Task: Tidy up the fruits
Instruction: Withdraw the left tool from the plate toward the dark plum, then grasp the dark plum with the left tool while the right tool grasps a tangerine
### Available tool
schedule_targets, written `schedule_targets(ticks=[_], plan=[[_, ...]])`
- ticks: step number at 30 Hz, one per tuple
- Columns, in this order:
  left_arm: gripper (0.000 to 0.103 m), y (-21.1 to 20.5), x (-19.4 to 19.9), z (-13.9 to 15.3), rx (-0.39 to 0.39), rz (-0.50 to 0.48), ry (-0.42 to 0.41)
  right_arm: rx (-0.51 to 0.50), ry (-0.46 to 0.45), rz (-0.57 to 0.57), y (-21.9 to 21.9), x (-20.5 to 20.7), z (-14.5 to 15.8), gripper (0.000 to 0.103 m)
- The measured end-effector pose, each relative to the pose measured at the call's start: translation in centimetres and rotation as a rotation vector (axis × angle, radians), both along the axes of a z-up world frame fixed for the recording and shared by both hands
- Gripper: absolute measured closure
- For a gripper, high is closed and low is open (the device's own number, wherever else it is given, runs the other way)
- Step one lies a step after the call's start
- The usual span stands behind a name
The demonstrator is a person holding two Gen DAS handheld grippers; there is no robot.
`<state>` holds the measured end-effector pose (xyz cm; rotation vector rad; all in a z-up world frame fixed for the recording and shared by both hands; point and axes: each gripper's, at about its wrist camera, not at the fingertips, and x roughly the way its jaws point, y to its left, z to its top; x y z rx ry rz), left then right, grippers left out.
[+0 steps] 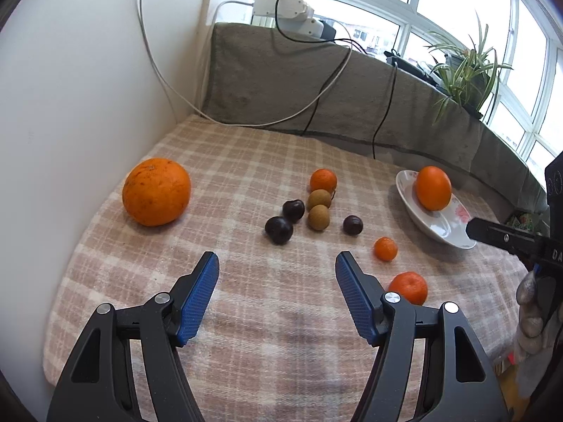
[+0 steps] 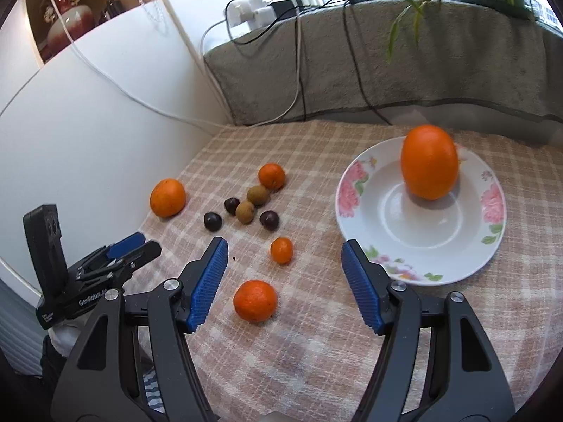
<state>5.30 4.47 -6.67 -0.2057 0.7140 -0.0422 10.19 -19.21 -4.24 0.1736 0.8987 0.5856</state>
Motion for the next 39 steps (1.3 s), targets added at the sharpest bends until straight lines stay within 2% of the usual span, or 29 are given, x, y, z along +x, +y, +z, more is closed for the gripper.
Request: schedule_targets(ticks=[5,8,15,21,32,37,39], plan=[[0.035,0.6,0.9,-0.8,-0.031,0.001,0.020,-0.028,0.011,0.020,0.9,-0.8,-1.0,0.033],[0.035,0.6,1.6,-1.1,-0.022,-0.011,0.021,-0.035,0.019,0.014,1.0,-0.9,-1.4,0.033],[0.048,0.6,3.8,-1.8,-0.040,-0.038,0.046,-0.043,0.043,0.043,1.8,-1.5,-2.5,0.033],[0.054,0.3,5.4,-2.7,-0.045,-0.058,0.082,-0.069,0.058,0.079,2.8,-1.7,-3.4,0.034],[0.063,0.4,7.8,-3.5,-0.045,-0.066,0.130,-0.114,0.087,0.139,4.7,-1.5,-4.9,0.043],[0.068,0.2,8.3,-3.8,-0.031,-0.069,0.146,-0.142,0.085,0.150,5.3,-1.3,-5.3,0.050],[0.072,0.2,8.4,-3.8,-0.027,-0.070,0.149,-0.159,0.084,0.157,5.5,-1.2,-5.5,0.057]])
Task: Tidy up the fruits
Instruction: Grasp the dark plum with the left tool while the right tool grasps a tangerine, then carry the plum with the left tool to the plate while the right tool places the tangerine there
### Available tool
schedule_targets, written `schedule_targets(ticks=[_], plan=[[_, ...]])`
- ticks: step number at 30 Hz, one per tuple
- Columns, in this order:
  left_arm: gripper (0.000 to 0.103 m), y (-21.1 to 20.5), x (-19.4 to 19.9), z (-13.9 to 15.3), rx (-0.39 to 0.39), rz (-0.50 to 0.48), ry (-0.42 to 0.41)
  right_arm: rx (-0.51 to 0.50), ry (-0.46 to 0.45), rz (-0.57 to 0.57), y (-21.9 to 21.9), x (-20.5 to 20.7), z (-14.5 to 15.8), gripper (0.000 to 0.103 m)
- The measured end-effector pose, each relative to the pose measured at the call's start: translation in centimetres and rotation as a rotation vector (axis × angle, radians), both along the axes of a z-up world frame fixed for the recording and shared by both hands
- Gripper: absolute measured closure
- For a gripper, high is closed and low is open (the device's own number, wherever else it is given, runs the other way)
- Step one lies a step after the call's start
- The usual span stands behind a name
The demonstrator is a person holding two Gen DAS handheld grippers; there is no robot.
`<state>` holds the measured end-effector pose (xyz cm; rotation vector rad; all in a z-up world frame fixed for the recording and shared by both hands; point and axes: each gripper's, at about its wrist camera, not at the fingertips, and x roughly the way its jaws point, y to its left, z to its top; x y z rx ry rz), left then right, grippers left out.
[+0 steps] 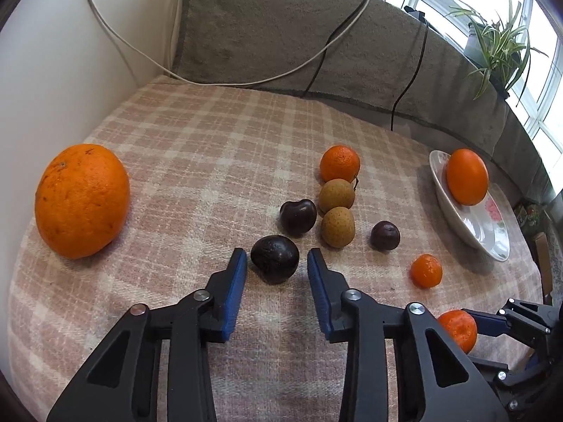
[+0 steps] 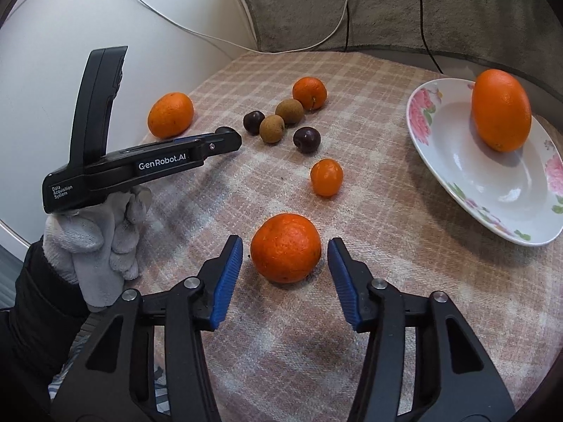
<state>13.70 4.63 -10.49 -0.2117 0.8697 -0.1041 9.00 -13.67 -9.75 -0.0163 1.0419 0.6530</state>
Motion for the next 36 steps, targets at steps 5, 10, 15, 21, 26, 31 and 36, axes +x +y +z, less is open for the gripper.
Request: schedule_targets(ticks=[5,10,15,21,26,31,36], plan=[[0.077,0.2,0.2,-0.1,-0.007,0.003,0.004,-0.009,-0.008,0.008,0.2,0.0,-0.1,0.059],[0.078,0.2,0.2,-0.2,-0.007,0.005,-0.004,-0.005,-0.015,0.003,0.0,-0.1,0.0,0.060],[0.078,0.4,-0.3,0.2,-0.017,0.006,-0.019,0.008,-0.042,-0.021,-0.8,-0.2,1.0,0.061],[0.078,-0.2,-1.2,1.5,-0.034,-0.018,-0.055,0.016,-0.097,-0.064,-2.6,-0.2,2.7,0.061],[0.078,-2.0,-1.7,2.9,-0.042,-0.061,-0.093,0.015,-0.136,-0.120,-4.7,0.1,3.8,0.061],[0.078,-4.6,-1.9,4.1,-0.053,-0.119,-0.124,0.012,-0.158,-0.180,-7.2,0.7,4.3,0.061],[0.078,-7.6,-1.7,4.7,-0.061,-0.183,-0.139,0.006,-0.167,-0.239,-9.6,1.6,4.4,0.061]])
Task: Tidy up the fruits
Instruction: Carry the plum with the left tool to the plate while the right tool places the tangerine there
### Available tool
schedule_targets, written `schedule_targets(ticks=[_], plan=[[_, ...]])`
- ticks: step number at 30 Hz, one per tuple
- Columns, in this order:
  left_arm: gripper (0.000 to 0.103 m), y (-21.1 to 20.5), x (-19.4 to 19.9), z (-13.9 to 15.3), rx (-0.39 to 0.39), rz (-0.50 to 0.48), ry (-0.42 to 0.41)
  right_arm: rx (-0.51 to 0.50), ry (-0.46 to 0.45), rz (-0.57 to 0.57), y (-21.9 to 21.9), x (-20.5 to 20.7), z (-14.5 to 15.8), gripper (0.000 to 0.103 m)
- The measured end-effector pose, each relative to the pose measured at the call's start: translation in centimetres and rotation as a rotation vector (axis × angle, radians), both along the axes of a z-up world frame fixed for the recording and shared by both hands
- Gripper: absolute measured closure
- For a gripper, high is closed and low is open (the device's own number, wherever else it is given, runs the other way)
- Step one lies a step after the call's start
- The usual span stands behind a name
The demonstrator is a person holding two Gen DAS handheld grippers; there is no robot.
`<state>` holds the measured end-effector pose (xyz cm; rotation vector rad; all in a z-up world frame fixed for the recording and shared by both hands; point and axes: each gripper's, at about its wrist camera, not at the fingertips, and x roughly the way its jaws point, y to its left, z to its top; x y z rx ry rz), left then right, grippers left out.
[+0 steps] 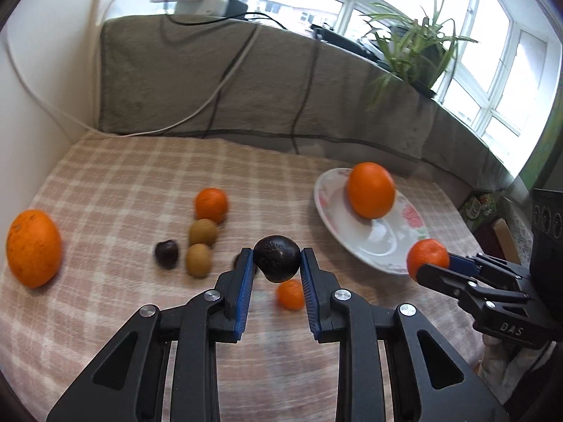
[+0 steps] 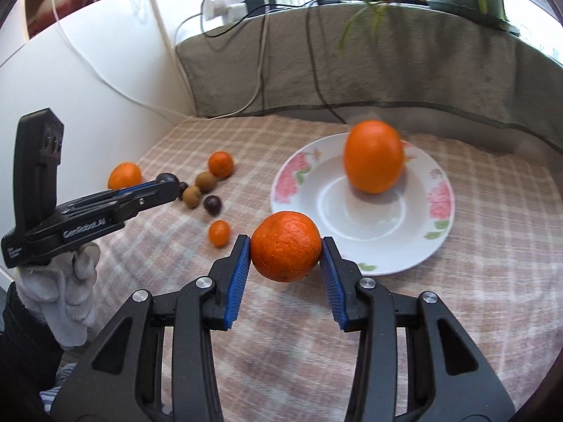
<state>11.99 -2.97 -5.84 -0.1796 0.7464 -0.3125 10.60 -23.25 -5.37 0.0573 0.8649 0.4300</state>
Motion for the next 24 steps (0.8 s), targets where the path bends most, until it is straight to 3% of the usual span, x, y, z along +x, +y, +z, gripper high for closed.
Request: schedule_targets(ticks=[13,24], plan=[[0.078,-6.4,1.6,0.3,0.010,-0.122,-0.001,-0.059,-0.018,-0.097,-4.0,1.3,-0.5,0.061],[0.078,-8.7,2.6,-0.2,0.029,-0.149,0.017,-0.095,-0.009,-0.135,-5.4,2.2,-1.3,0.061]])
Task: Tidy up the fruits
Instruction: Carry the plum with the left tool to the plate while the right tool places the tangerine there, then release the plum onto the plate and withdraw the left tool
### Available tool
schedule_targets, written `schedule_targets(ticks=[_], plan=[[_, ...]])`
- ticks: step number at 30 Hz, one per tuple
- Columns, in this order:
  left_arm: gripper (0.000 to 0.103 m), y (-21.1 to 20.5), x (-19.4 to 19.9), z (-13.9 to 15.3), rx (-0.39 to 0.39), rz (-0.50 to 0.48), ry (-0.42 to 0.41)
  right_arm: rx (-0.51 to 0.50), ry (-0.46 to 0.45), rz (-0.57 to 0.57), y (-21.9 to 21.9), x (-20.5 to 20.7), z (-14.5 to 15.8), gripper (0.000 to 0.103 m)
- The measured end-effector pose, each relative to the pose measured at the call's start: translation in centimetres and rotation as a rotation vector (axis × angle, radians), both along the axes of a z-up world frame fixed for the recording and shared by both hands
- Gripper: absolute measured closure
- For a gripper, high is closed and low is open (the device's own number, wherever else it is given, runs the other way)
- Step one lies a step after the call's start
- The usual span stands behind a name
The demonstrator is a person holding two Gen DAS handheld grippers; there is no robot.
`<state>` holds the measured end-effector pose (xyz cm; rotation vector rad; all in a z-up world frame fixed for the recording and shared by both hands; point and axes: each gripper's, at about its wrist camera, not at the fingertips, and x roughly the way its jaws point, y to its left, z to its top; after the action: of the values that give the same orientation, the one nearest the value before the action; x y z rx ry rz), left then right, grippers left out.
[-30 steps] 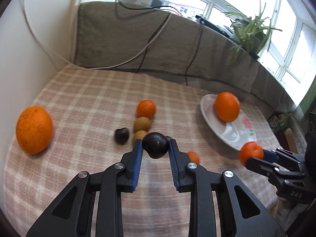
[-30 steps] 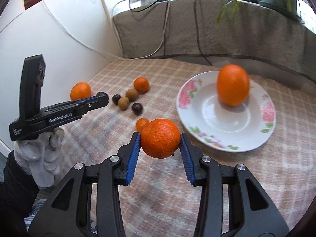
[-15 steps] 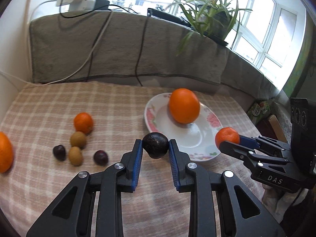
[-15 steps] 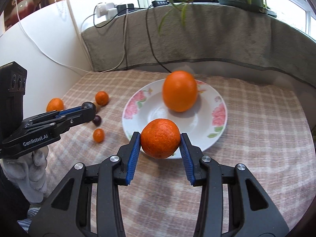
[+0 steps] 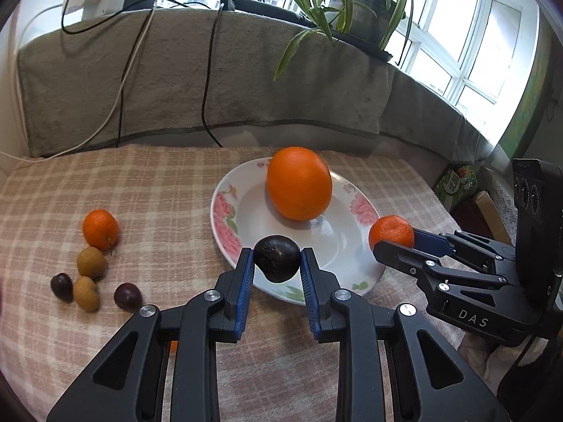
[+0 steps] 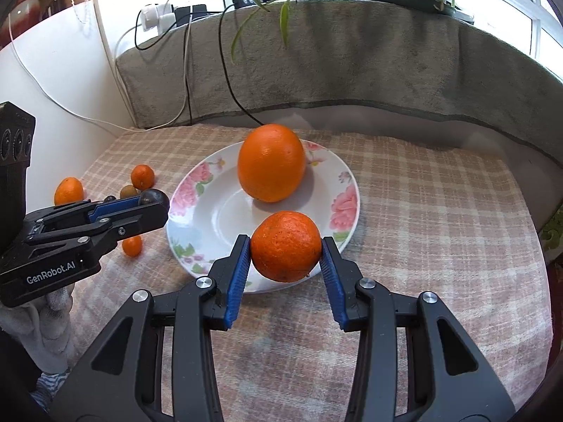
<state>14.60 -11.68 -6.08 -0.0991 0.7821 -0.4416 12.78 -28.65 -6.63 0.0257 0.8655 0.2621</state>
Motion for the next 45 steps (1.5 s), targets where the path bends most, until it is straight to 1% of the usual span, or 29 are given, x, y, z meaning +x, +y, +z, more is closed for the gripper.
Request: schedule_targets(ticks=[11,21,22,23,24,25,27,29,30,31,33,34,36,38,40,41,44,45], plan=[[0.078,-0.6,0.1,-0.1,0.021,-0.007,-0.004,-0.024,0.014,-0.011,0.1,0.6,-0.5,0.061],[0.077,-0.5,0.1,0.0,0.025,-0.002,-0.007,-0.025,0.019,-0.018,0.1,0.8,-0.6,0.060],[0.077,-0.5,0.0,0.0,0.026,-0.001,-0.007,-0.023,0.018,-0.021,0.1,0.8,-0.6,0.060],[0.076,-0.4,0.0,0.0,0.027,-0.001,-0.008,-0.023,0.014,-0.027,0.0,0.8,-0.5,0.055],[0.074,-0.4,0.0,0.0,0.027,0.000,-0.009,-0.024,0.008,-0.032,0.0,0.7,-0.4,0.047],[0.073,-0.3,-0.1,0.1,0.026,0.001,-0.013,-0.024,-0.001,-0.036,-0.1,0.7,-0.2,0.044],[0.070,-0.2,-0.1,0.2,0.028,0.003,-0.018,-0.023,-0.009,-0.037,-0.2,0.6,0.1,0.043],[0.062,-0.2,-0.2,0.3,0.030,0.009,-0.023,-0.024,-0.016,-0.041,-0.3,0.6,0.4,0.043],[0.055,-0.1,-0.3,0.4,0.030,0.013,-0.026,-0.024,-0.019,-0.044,-0.4,0.6,0.6,0.043],[0.053,0.0,-0.4,0.5,0.029,0.015,-0.030,-0.024,-0.022,-0.048,-0.4,0.6,0.7,0.042],[0.050,0.0,-0.5,0.6,0.030,0.016,-0.034,-0.023,-0.030,-0.056,-0.6,0.6,1.0,0.035],[0.043,-0.1,-0.6,0.6,0.032,0.017,-0.037,-0.023,-0.032,-0.058,-0.7,0.6,1.1,0.035],[0.034,-0.1,-0.7,0.8,0.035,0.023,-0.048,-0.022,-0.033,-0.062,-0.8,0.6,1.2,0.035],[0.031,-0.1,-0.8,1.0,0.038,0.026,-0.055,-0.023,-0.033,-0.064,-0.8,0.6,1.2,0.034],[0.024,-0.1,-1.0,1.2,0.045,0.030,-0.062,-0.026,-0.038,-0.067,-0.8,0.5,1.3,0.028],[0.024,-0.1,-1.1,1.3,0.048,0.036,-0.069,-0.027,-0.044,-0.070,-0.8,0.4,1.4,0.023],[0.024,0.1,-1.3,1.5,0.053,0.044,-0.081,-0.027,-0.054,-0.075,-0.8,0.3,1.6,0.020],[0.024,0.2,-1.3,1.6,0.054,0.047,-0.085,-0.026,-0.056,-0.077,-0.8,0.3,1.7,0.016]])
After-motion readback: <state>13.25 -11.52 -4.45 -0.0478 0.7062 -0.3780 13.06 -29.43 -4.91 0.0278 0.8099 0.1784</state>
